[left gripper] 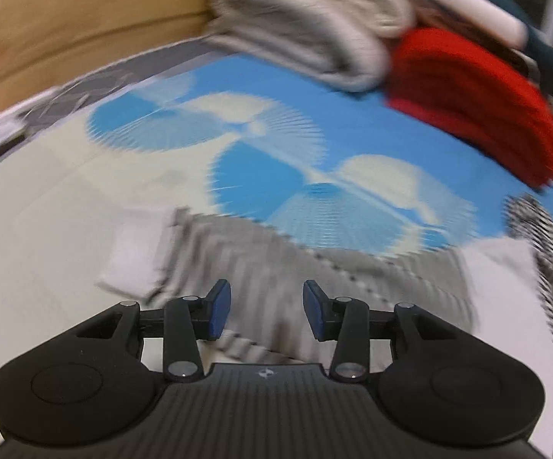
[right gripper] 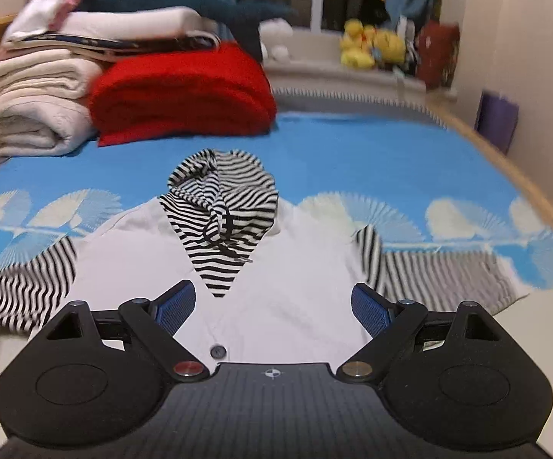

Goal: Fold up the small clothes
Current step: 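Grasp the white cuff of a striped sleeve with the left tool, then fold the held sleeve across the white body with the left tool, release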

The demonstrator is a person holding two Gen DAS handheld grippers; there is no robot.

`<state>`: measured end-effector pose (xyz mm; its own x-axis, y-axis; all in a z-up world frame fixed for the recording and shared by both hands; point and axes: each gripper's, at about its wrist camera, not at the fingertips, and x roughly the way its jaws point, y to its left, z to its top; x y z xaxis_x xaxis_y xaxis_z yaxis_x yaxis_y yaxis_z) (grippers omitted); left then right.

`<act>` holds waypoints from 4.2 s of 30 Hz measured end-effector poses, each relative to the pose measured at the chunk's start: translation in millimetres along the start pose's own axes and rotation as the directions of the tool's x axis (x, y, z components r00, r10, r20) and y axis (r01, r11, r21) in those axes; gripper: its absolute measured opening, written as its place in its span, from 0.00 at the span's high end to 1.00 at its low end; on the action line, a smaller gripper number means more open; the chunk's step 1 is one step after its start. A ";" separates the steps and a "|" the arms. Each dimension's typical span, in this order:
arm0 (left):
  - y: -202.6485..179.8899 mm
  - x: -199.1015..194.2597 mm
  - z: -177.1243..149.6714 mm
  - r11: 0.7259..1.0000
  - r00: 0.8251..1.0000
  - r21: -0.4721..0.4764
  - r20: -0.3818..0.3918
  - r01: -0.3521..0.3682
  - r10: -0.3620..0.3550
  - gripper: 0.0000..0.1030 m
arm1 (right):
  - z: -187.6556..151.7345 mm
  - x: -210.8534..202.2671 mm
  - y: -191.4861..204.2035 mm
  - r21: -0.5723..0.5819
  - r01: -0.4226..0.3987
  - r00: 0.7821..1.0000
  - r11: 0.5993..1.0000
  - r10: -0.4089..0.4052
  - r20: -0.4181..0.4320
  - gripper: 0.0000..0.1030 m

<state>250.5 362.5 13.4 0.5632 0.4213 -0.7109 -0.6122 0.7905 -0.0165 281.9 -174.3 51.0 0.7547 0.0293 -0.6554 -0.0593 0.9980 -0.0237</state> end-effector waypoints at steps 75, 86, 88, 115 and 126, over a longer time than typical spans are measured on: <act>-187.0 -34.1 -49.0 0.930 0.906 0.069 -0.261 0.360 -0.332 0.81 | -8.2 115.2 -86.0 0.544 -0.144 0.979 0.826 0.038 0.201 0.98; -213.9 -12.1 -85.6 0.876 0.825 0.150 -0.439 0.459 -0.357 0.81 | -31.6 160.0 -122.9 0.607 0.046 0.993 0.793 0.031 -0.116 0.77; -215.9 1.0 -100.9 0.877 0.818 0.182 -0.480 0.445 -0.316 0.81 | -33.8 168.0 -128.7 0.641 -0.042 0.985 0.766 0.141 -0.104 0.66; -256.5 -63.3 -96.9 0.840 0.910 0.367 -0.269 0.399 -0.315 0.52 | -32.4 144.3 -240.6 0.669 0.118 0.974 0.734 0.044 -0.220 0.56; -254.2 -64.8 -91.1 0.852 0.915 0.345 -0.237 0.394 -0.327 0.52 | -59.5 159.0 -345.0 0.766 0.224 0.970 0.602 -0.060 -0.237 0.62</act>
<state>319.0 93.8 -0.4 0.5841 0.0217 -0.8114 -0.1080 0.9928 -0.0513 383.6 -517.4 -89.9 0.5809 -0.0449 -0.8127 0.6341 0.6510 0.4172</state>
